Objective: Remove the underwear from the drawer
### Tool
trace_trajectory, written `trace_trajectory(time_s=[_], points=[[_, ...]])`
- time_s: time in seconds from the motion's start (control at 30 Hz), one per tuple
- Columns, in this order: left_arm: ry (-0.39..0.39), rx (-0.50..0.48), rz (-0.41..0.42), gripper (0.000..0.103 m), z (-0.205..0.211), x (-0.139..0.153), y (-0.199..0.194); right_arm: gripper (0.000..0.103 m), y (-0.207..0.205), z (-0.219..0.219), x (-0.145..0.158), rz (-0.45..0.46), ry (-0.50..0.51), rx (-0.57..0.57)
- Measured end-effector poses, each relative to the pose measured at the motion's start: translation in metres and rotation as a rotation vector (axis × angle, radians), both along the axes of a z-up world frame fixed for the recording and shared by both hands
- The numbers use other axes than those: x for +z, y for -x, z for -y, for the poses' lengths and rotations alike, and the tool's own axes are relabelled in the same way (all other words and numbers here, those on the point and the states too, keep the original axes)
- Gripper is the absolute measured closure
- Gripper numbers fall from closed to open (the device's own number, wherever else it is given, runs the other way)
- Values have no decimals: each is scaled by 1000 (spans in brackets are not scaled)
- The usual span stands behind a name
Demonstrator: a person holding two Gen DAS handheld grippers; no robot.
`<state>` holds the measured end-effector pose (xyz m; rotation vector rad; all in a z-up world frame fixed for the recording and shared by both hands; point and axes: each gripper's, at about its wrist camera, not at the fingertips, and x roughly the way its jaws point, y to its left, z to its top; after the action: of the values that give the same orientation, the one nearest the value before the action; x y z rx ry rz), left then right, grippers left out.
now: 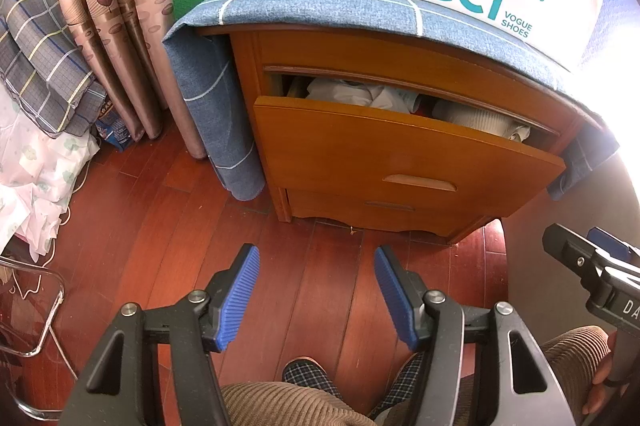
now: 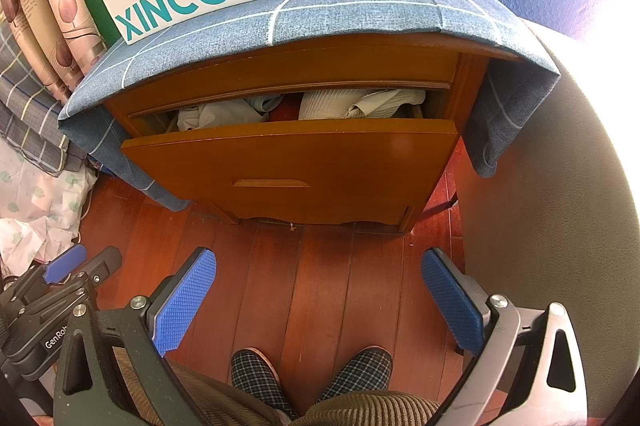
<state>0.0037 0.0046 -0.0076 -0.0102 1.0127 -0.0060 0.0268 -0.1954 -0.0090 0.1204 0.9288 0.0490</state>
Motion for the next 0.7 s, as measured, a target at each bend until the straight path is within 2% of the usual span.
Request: trace_trajectory(time_s=[0.7], points=[[1,0,-1,42,0,0,0,1,0,0,0,0,-7,0]])
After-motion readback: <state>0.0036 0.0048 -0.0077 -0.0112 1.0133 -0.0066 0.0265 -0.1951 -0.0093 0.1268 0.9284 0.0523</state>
